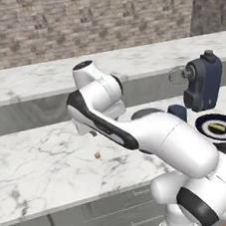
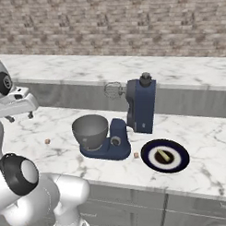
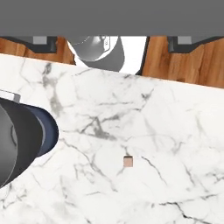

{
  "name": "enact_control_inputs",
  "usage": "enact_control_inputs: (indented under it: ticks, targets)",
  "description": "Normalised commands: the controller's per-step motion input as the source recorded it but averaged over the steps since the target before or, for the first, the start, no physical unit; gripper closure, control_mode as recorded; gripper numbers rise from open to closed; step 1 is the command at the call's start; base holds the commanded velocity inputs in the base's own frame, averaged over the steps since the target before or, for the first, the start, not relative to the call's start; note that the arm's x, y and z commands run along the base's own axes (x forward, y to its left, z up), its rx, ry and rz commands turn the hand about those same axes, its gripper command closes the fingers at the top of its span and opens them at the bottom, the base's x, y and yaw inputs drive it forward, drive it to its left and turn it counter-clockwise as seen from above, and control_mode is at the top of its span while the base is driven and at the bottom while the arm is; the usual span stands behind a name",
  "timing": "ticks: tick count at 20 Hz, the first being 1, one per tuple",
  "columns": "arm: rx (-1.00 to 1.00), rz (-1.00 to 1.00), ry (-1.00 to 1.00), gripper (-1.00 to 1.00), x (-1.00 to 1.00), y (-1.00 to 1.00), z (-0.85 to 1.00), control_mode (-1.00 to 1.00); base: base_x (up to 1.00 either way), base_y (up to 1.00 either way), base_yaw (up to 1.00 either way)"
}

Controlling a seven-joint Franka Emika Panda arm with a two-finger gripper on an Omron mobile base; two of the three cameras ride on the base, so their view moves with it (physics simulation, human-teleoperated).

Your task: Add butter and sugar cubes to the stand mixer bowl and then turn on the stand mixer to begin making frosting.

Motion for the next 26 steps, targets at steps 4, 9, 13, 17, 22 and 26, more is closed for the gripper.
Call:
enact_control_inputs:
  ticks: [4,9,13,17,22,26]
  targets:
    - [0.0,0.0,0.15,-1.0,0.18,0.3,-0.27,-1.0,0.0,0.0,0.0]
    - [0.0,0.0,0.03,-1.0,0.17,0.01,-0.3,-1.0,0.0,0.0,0.0]
    - [0.0,-0.04,0.0,-1.0,0.16,0.0,-0.35,-1.0,0.0,0.0,0.0]
    - [0.0,-0.07,0.0,-1.0,0.16,0.0,-0.31,-1.0,0.0,0.0,0.0]
    - [0.0,-0.07,0.0,-1.0,0.11,-0.04,-0.28,-1.0,0.0,0.0,0.0]
    - [0.0,-0.08,0.0,-1.0,0.02,-0.11,-0.28,-1.0,0.0,0.0,0.0]
